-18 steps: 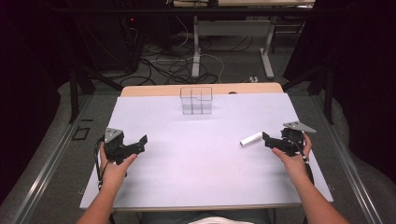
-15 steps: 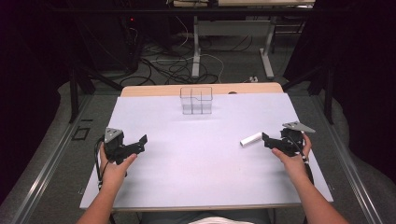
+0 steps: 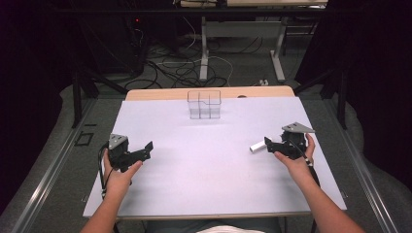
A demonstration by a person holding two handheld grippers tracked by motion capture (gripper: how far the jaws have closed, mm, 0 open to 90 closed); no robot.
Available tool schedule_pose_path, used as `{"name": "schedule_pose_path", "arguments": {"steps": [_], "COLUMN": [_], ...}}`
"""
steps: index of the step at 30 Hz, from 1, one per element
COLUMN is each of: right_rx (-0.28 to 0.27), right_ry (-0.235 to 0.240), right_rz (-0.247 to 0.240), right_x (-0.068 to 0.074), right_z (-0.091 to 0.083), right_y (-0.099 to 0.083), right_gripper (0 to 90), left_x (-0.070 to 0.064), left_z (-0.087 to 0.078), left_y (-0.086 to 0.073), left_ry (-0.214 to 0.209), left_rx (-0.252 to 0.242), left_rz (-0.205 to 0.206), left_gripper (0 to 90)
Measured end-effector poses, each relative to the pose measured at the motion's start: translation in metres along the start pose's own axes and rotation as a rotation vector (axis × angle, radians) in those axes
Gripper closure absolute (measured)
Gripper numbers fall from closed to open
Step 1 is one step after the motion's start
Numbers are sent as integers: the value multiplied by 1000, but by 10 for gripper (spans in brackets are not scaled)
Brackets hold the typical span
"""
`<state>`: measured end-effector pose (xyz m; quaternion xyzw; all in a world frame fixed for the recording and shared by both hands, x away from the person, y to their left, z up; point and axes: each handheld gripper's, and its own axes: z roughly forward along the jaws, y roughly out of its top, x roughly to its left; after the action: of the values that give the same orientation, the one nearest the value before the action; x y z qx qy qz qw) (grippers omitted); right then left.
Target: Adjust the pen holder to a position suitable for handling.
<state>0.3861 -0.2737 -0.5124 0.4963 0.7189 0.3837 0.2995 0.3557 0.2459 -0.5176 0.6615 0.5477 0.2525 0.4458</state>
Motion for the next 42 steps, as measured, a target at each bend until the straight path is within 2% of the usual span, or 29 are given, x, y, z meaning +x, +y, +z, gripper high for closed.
{"name": "schedule_pose_path", "arguments": {"steps": [2, 3, 5, 6, 7, 8, 9, 11, 12, 18, 19, 20, 21, 22, 25, 26, 30, 32, 34, 36, 37, 39, 40, 42], "right_rx": [6, 50, 56, 66, 71, 71, 81, 81, 71, 70, 70, 76, 76, 94, 96, 111, 144, 155, 143, 205, 205, 221, 227, 250], "right_ry": [4, 30, 29, 46, 52, 52, 70, 93, 93, 153, 153, 169, 169, 199, 204, 211, 220, 229, 230, 222, 222, 230, 209, 219], "right_rz": [-16, -56, -70, -118, -149, -149, -196, -245, -286, -412, -412, -446, -446, -460, -482, -494, -549, -565, -581, -596, -596, -644, -645, -661], "right_x": [2, 9, 12, 21, 26, 26, 34, 41, 46, 70, 70, 76, 76, 81, 87, 92, 99, 102, 104, 109, 109, 113, 116, 119], "right_z": [1, 5, 7, 13, 15, 15, 21, 25, 28, 42, 42, 48, 48, 54, 59, 64, 77, 83, 89, 99, 99, 111, 114, 122], "right_y": [3, 15, 20, 34, 41, 41, 54, 66, 75, 109, 109, 119, 119, 128, 137, 146, 162, 167, 168, 173, 173, 177, 178, 181], "right_gripper": [179, 185, 184, 169, 166, 166, 179, 236, 244, 317, 317, 339, 339, 371, 390, 394, 405, 412, 419, 419, 419, 407, 406, 407], "left_x": [0, 0, 0, 0, 0, 0, 0, 0, 1, 1, 1, 1, 1, 1, 2, 2, 3, 4, 4, 5, 5, 6, 6, 7], "left_z": [0, 0, 0, -1, -1, -1, -1, -1, -1, 0, 0, 0, -1, 0, 0, 0, 0, 0, 0, -1, 0, -1, -1, -2], "left_y": [0, 1, 1, 1, 1, 1, 1, 0, 0, 0, 0, 0, 0, 0, 0, 0, 0, 0, 0, 0, 0, 0, 0, 0], "left_ry": [0, 0, 0, 0, 0, 0, -1, -1, -1, -2, -2, -3, -4, -4, -4, -4, -7, -8, -6, -5, -5, -3, -5, -4], "left_rx": [4, 4, 4, 6, 7, 7, 7, 5, 11, 12, 12, 13, 13, 9, 8, 8, 8, 9, 8, 11, 7, 5, 7, 7], "left_rz": [6, 8, 14, 12, 12, 12, 9, 9, 11, 14, 14, 13, 13, 15, 12, 12, 12, 12, 8, 3, 1, -2, -4, -10], "left_gripper": [26, 26, 26, 26, 26, 26, 26, 26, 26, 26, 26, 26, 26, 26, 26, 26, 26, 26, 26, 26, 26, 26, 26, 26]}}
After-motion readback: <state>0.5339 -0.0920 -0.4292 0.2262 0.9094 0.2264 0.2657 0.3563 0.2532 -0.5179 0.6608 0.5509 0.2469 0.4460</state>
